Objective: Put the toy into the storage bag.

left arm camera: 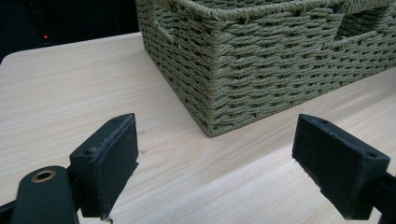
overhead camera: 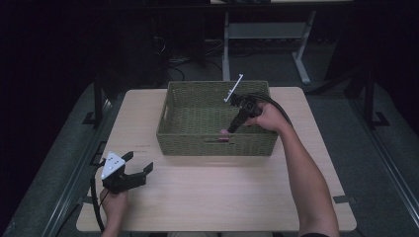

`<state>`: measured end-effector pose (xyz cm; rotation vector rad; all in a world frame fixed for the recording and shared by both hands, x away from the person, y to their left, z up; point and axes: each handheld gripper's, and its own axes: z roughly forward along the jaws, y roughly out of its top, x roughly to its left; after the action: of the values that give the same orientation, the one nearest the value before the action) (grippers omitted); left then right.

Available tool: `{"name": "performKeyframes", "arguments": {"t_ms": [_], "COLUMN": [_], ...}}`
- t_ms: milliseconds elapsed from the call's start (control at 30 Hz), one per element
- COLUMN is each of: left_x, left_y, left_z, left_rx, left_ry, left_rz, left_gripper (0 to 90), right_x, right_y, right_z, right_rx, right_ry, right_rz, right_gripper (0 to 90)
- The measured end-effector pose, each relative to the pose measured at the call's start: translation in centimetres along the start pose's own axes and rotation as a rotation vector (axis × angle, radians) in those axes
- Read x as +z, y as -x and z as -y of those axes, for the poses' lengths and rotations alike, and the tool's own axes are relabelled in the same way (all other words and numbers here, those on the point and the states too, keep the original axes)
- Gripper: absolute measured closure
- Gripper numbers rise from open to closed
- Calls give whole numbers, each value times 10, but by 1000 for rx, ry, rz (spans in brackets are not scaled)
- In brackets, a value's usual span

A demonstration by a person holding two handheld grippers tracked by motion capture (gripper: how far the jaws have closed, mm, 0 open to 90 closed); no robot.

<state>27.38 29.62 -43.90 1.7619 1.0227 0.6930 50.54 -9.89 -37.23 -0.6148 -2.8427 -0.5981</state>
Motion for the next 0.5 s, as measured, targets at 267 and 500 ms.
{"name": "performKeyframes", "arguments": {"t_ms": [267, 500], "left_x": [0, 0], "left_y": [0, 2], "left_z": [0, 0], "left_rx": [6, 8], "left_ry": [-3, -2], "left_rz": [1, 5], "left_gripper": [138, 138], "right_x": [-4, -13], "right_y": [-3, -7], "right_z": [2, 5], "right_rx": [3, 5], "right_ry": [7, 24], "right_rz": [8, 28], "right_gripper": [513, 475]}}
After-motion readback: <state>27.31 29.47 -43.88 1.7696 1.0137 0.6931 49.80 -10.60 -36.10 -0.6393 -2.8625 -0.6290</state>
